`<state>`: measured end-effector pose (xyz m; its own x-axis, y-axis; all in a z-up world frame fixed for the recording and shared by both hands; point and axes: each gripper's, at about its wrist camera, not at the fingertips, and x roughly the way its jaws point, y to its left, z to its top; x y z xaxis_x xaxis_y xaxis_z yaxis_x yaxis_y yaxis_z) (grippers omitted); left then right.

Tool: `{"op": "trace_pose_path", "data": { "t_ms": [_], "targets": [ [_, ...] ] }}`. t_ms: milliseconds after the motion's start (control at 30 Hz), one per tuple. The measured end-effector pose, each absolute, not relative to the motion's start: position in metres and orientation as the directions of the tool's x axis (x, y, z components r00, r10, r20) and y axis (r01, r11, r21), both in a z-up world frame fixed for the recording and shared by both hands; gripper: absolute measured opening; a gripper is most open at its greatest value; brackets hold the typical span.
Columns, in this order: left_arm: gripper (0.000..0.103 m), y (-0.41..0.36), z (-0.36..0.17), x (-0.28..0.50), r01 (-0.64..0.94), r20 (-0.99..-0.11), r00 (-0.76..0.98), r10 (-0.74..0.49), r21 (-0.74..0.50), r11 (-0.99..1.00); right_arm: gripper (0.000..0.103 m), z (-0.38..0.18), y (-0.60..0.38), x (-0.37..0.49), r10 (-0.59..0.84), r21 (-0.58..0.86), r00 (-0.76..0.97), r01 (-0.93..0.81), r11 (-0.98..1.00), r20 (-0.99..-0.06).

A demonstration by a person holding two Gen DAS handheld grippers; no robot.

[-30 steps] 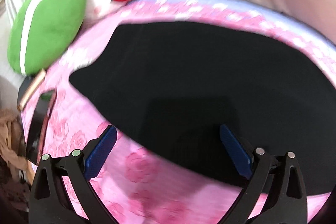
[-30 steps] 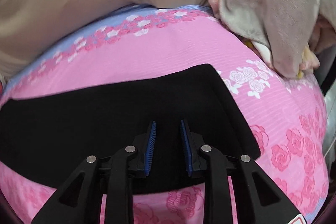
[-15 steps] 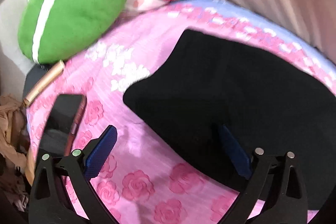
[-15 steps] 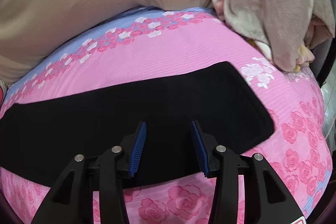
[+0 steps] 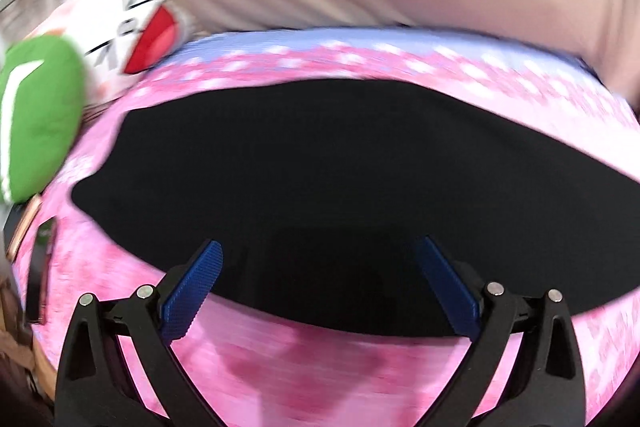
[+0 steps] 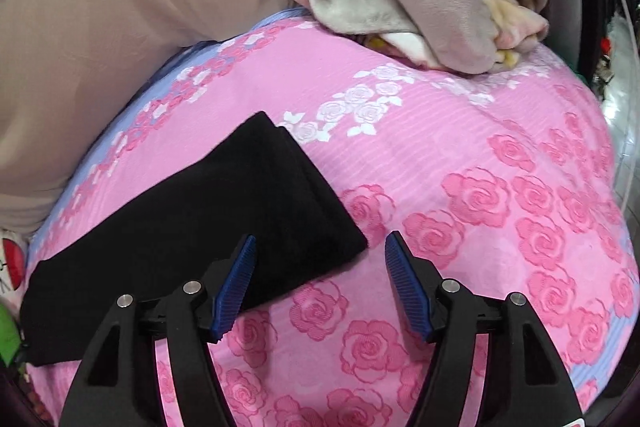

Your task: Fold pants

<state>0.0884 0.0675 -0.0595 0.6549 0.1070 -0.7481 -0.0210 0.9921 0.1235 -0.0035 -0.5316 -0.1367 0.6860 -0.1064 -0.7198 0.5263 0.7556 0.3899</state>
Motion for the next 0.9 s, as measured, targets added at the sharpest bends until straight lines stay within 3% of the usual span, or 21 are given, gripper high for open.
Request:
{"op": "trace_pose_path", "data": {
  "t_ms": [133, 267, 333, 400, 467, 533, 600, 700, 833, 900],
  "targets": [
    [0.097, 0.027, -0.074, 0.084, 0.046, -0.770, 0.632, 0.085, 0.147, 0.988, 0.063, -0.134, -0.529, 0.006, -0.128, 0.359, 0.690, 0.515, 0.779, -0.712],
    [0.097, 0.002, -0.080, 0.075, 0.090, -0.775, 0.628, 0.076, 0.170, 0.981, 0.044, -0.128, -0.527, -0.001, -0.157, 0.349, 0.716, 0.505, 0.790, -0.680],
    [0.097, -0.006, -0.083, 0.073, 0.096, -0.765, 0.638, 0.091, 0.196, 0.976, 0.038, -0.135, -0.527, 0.006, -0.137, 0.330, 0.687, 0.502, 0.800, -0.713],
    [0.097, -0.011, -0.084, 0.070, 0.094, -0.755, 0.649, 0.098, 0.207, 0.974, 0.017, -0.134, -0.526, 0.008, -0.139, 0.312, 0.680, 0.496, 0.811, -0.720],
    [0.097, -0.008, -0.083, 0.072, 0.091, -0.760, 0.643, 0.091, 0.195, 0.977, 0.015, -0.128, -0.524, 0.005, -0.152, 0.299, 0.685, 0.492, 0.817, -0.713],
    [0.097, -0.002, -0.079, 0.072, 0.082, -0.759, 0.646, 0.086, 0.181, 0.980, 0.017, -0.125, -0.524, 0.001, -0.158, 0.304, 0.694, 0.494, 0.814, -0.703],
    [0.097, 0.004, -0.076, 0.071, 0.072, -0.757, 0.647, 0.089, 0.177, 0.982, 0.040, -0.131, -0.525, 0.003, -0.176, 0.286, 0.666, 0.523, 0.803, -0.725],
    [0.097, 0.016, -0.073, 0.071, 0.055, -0.757, 0.646, 0.096, 0.172, 0.984, 0.063, -0.135, -0.532, 0.002, -0.153, 0.329, 0.657, 0.549, 0.768, -0.738],
    [0.097, 0.031, -0.072, 0.069, 0.035, -0.757, 0.646, 0.103, 0.164, 0.986, 0.070, -0.138, -0.528, 0.009, -0.130, 0.339, 0.660, 0.533, 0.775, -0.740],
    [0.097, 0.038, -0.074, 0.067, 0.027, -0.761, 0.641, 0.099, 0.152, 0.988, 0.027, -0.138, -0.524, 0.014, -0.116, 0.338, 0.666, 0.512, 0.790, -0.737]
  ]
}}
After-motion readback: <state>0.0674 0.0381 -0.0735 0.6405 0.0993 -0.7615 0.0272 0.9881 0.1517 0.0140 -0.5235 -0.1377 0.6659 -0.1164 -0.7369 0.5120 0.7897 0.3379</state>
